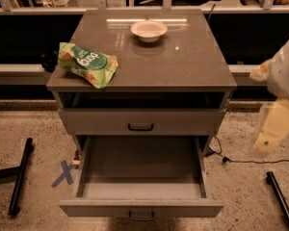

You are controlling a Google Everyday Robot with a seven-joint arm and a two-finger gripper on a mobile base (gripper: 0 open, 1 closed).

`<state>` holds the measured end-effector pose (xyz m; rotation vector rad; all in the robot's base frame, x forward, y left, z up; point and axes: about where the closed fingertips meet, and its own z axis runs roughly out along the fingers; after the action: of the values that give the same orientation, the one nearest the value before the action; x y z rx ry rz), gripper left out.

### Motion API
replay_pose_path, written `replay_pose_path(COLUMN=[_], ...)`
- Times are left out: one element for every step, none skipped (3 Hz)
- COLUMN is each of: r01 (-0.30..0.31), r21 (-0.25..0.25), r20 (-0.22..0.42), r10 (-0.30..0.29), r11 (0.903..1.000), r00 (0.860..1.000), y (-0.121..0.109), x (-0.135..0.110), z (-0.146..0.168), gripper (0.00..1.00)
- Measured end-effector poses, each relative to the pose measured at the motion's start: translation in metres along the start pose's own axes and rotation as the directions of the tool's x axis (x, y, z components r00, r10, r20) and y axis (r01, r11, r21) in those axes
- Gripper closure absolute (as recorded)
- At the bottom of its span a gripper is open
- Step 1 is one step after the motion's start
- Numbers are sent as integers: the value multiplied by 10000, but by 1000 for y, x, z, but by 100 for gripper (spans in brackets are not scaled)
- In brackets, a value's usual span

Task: Close middle drawer

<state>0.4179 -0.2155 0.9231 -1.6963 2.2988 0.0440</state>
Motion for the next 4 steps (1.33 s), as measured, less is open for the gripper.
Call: replay_pose_path(r01=[-872,-856,-985,-1313], r21=[-1740,-1688,-1961,-2649], r20=[461,489,504,828], r10=[966,951,1103,1582], r11=[9809,9819,9756,9553], r00=[9943,9943,9926,9839], y=[61,59,66,83], x=[29,27,33,47], z=[77,75,102,166], gripper=[0,0,0,0])
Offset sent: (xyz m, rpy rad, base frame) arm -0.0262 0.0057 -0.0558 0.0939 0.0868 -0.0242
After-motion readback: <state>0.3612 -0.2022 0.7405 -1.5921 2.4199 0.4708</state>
